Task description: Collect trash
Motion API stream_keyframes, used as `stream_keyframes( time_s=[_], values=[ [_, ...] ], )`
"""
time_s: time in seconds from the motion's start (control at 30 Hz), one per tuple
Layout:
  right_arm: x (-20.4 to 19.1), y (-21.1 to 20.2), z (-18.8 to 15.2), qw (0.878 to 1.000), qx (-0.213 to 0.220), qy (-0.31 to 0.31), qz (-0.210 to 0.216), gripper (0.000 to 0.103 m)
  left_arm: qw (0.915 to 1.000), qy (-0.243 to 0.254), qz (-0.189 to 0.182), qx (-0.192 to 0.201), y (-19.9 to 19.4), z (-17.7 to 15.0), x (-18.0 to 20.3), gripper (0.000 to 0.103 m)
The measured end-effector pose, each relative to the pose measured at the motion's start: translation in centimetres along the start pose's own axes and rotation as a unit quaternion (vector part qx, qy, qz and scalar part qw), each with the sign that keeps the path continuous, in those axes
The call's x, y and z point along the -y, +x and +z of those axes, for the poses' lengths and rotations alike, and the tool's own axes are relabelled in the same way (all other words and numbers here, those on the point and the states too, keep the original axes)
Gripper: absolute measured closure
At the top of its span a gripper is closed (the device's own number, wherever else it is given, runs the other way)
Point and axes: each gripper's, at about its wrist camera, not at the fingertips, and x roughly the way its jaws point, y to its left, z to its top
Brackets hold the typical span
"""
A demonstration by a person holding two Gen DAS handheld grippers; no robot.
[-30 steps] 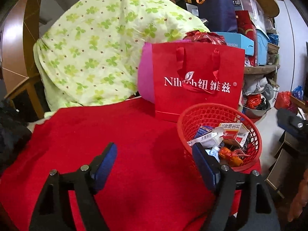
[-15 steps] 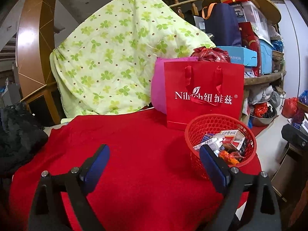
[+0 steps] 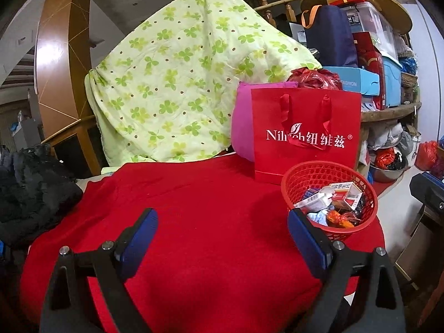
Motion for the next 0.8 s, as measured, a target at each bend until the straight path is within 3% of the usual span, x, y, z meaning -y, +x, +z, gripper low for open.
stream_keyframes(
  time_s=[0.8],
  values=[
    [-1.9,1.0,-1.2,0.998,-0.018,-0.017,-0.065,0.026,0.9995,-0.011,0.028,-0.01,-0.4,-1.1,-1.4,0.007]
  ],
)
